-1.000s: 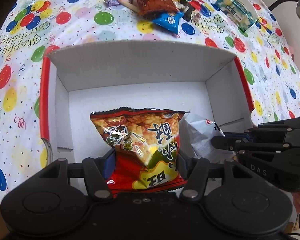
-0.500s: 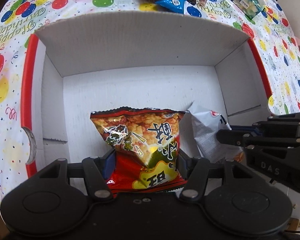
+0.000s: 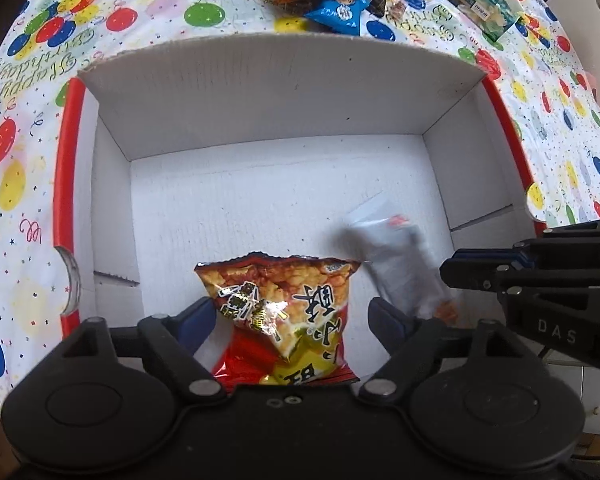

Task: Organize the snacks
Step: 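Open both tools to drop the chip bag and white packet into the box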

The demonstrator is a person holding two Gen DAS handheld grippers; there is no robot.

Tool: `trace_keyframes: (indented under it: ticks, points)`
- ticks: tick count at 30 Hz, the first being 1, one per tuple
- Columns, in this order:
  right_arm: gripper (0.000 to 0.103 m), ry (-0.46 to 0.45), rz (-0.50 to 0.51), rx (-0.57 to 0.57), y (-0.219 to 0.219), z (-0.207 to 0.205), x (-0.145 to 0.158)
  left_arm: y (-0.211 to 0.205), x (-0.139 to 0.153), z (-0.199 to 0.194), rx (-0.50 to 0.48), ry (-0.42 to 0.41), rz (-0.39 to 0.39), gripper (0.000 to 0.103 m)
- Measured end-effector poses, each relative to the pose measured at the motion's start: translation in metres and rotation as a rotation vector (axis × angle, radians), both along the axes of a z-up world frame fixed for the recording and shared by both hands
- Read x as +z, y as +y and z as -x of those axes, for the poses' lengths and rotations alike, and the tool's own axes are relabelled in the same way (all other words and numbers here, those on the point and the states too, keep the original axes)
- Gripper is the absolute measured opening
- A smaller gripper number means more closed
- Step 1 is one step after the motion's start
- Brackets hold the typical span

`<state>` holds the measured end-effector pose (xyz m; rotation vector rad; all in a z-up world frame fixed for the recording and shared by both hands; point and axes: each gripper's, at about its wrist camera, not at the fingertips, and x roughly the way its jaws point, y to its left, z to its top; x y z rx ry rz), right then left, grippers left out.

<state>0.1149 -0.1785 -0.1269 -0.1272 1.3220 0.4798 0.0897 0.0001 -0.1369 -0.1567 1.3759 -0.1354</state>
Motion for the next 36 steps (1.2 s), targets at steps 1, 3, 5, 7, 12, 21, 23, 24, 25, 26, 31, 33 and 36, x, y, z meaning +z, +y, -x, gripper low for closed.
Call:
trace_keyframes:
  ticks: [1,3,5,7,12,21,23,24,25,26,31,33,36]
  points:
    - [0.007,-0.008,-0.002,0.002,0.0,0.001,0.003,0.0,0.002,0.001,-0.004,-0.008,-0.002,0.085]
    - [0.007,-0.018,-0.005,0.0,-0.002,0.002,0.008,-0.001,0.008,0.003,-0.008,-0.027,-0.007,0.087]
    - [0.007,-0.03,-0.013,-0.003,-0.004,0.002,0.014,-0.002,0.014,0.004,-0.01,-0.047,-0.008,0.088]
    - [0.007,-0.04,-0.023,-0.004,-0.006,0.002,0.021,0.0,0.021,0.005,-0.01,-0.069,-0.007,0.088]
    - [0.007,-0.098,-0.057,-0.001,-0.009,0.003,0.043,0.001,0.04,0.006,0.006,-0.138,0.006,0.094]
    - [0.007,-0.206,-0.109,-0.002,-0.014,0.002,0.082,0.002,0.076,0.002,0.015,-0.265,-0.012,0.098]
    - [0.007,-0.226,-0.111,-0.005,-0.016,0.0,0.089,0.003,0.084,0.001,0.017,-0.292,-0.018,0.098]
    - [0.007,-0.235,-0.109,-0.009,-0.018,-0.001,0.092,0.003,0.088,0.001,0.017,-0.306,-0.021,0.099]
    - [0.007,-0.241,-0.108,-0.014,-0.019,-0.003,0.095,0.003,0.091,0.0,0.018,-0.319,-0.026,0.099]
    - [0.008,-0.247,-0.109,-0.018,-0.021,-0.005,0.097,0.004,0.095,-0.001,0.02,-0.332,-0.029,0.099]
    - [0.029,-0.289,-0.118,-0.04,-0.031,-0.017,0.11,0.003,0.111,-0.008,0.026,-0.402,-0.041,0.102]
    - [0.058,-0.302,-0.133,-0.053,-0.036,-0.023,0.115,0.002,0.116,-0.013,0.029,-0.428,-0.043,0.102]
    - [0.077,-0.33,-0.152,-0.06,-0.044,-0.032,0.122,-0.001,0.122,-0.022,0.036,-0.457,-0.043,0.102]
